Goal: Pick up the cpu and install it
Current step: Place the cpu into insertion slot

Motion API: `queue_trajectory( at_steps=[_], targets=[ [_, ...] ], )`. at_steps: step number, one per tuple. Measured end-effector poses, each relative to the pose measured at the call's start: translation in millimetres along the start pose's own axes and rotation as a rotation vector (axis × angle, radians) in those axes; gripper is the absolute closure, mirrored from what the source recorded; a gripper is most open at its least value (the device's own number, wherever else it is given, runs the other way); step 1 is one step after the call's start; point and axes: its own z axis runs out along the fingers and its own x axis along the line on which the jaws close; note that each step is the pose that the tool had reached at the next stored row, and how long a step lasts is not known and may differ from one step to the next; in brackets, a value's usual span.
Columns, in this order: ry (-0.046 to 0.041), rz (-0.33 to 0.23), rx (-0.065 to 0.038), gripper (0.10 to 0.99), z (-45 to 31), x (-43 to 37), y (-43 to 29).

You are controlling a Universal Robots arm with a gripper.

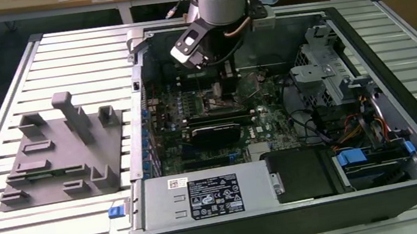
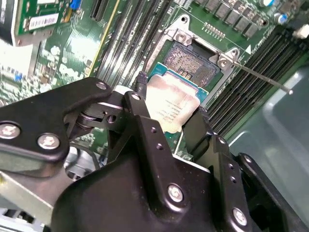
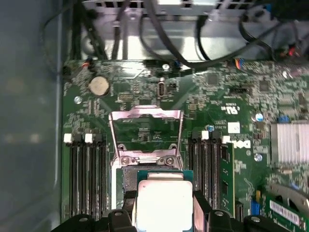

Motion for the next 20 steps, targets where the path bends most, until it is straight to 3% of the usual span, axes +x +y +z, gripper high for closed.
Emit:
queue_trajectory(
  at_steps=[2,5,12,20],
  targets=[
    [-0.0012,0.03,0.001,0.545,0.3,0.0,0.0],
    [-0.0011,0.03,0.001,0.545,1.5,0.1,0.0],
    [0.0026,-0.067,-0.002,0.545,5.9,0.1,-0.3],
    [0.003,-0.079,-0.002,0.545,12.9,0.2,-3.4]
  ],
)
